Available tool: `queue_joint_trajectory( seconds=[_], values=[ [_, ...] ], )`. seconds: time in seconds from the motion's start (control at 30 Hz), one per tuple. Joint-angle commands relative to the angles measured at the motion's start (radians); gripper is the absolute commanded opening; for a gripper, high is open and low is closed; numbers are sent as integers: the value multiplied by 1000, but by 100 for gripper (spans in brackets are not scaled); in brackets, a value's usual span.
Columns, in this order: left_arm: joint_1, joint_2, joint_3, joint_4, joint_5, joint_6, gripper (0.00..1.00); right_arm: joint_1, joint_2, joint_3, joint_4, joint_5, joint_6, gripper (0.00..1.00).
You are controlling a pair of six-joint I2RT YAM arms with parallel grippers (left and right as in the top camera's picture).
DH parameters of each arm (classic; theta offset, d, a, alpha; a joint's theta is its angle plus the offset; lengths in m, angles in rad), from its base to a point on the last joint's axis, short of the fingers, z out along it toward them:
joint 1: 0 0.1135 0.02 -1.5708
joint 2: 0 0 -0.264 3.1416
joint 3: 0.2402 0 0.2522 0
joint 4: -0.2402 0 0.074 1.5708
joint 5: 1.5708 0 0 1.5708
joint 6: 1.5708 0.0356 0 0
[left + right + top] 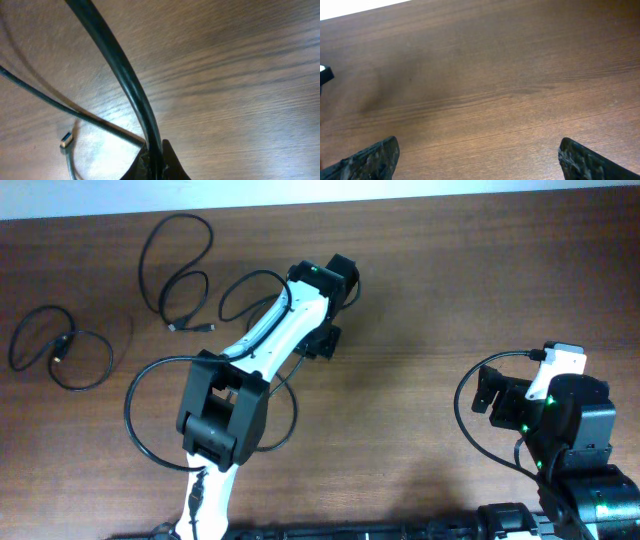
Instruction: Untangle cables
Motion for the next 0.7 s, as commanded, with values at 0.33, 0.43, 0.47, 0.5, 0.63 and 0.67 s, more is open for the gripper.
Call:
queue_joint_trajectory(
  seconds=[0.33,0.43,0.47,0.5,0.63,0.67],
  values=[
    [11,6,-8,-192,84,-362,99,-8,-2,0,-29,-2,-7,100],
    [11,6,-15,-174,113,-391,99,-8,-2,0,-42,-2,-7,100],
    [13,6,-33,-160,106,-426,99,-8,-2,0,-45,-2,-7,100],
    [14,6,-56,-141,93,-455,99,-8,-2,0,-44,-2,-7,100],
    [24,6,-248,-6,62,-520,99,-8,-2,0,-44,-2,-7,100],
    [24,6,-286,23,47,-520,97,-8,-2,0,-44,-2,-7,100]
  ],
)
